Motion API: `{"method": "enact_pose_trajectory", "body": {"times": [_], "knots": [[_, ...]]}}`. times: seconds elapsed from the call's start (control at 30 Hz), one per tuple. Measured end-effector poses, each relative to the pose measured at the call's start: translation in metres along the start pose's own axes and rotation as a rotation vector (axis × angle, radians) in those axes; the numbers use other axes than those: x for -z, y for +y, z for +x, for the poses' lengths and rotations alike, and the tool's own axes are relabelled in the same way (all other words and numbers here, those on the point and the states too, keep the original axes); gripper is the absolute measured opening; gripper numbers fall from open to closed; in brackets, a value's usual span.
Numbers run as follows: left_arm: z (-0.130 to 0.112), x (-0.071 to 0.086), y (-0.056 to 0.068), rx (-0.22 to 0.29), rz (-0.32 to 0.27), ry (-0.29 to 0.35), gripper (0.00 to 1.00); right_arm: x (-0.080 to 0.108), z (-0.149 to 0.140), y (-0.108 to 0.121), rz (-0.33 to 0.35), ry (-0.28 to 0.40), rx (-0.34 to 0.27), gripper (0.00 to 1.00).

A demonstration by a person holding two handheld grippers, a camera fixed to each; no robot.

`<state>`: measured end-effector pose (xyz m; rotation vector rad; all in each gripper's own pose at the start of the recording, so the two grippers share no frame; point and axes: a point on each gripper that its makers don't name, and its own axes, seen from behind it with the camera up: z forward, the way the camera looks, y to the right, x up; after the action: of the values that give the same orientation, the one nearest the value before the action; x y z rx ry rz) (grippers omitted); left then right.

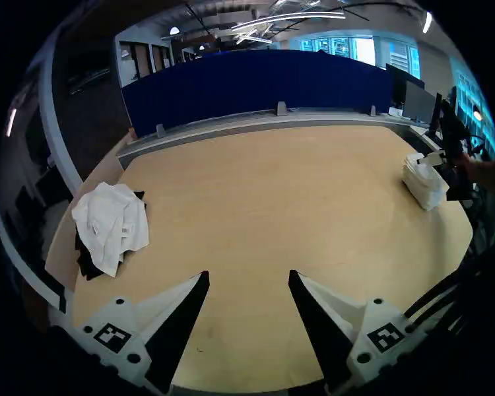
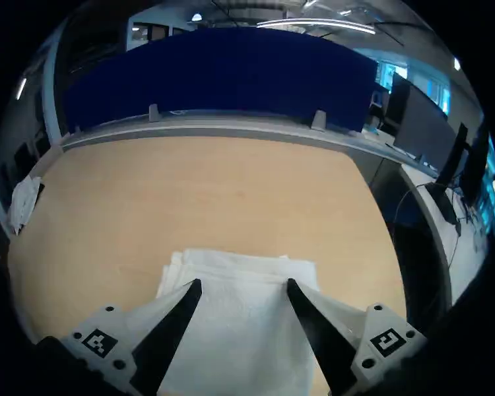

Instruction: Fold towel

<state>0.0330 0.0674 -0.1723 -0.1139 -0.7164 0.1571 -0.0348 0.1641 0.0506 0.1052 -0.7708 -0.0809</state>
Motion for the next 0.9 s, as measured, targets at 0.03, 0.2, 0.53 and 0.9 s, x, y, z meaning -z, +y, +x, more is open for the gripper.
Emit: {"method": "enact_pose_trajectory", "body": {"times": [0.03,0.2,0.53,0.9], "knots": [[0.001,0.0,0.001,0.0,-0.003,0.001,0.89,0.004,0.001,-0.001,-0.001,0.007,0.0,1.0],[0.003,-0.003,0.003,-0.002,-0.013,0.006,0.89,0.024,0.001,-0.005,-0.008,0.035,-0.001,1.0],[0.004,-0.004,0.006,-0.002,-0.03,0.011,0.89,0.053,-0.037,-0.012,-0.027,0.018,-0.013,1.0],[0.004,-0.002,0.005,-0.005,-0.031,0.015,0.89,0.06,-0.07,-0.017,-0.038,-0.014,-0.037,1.0]]}}
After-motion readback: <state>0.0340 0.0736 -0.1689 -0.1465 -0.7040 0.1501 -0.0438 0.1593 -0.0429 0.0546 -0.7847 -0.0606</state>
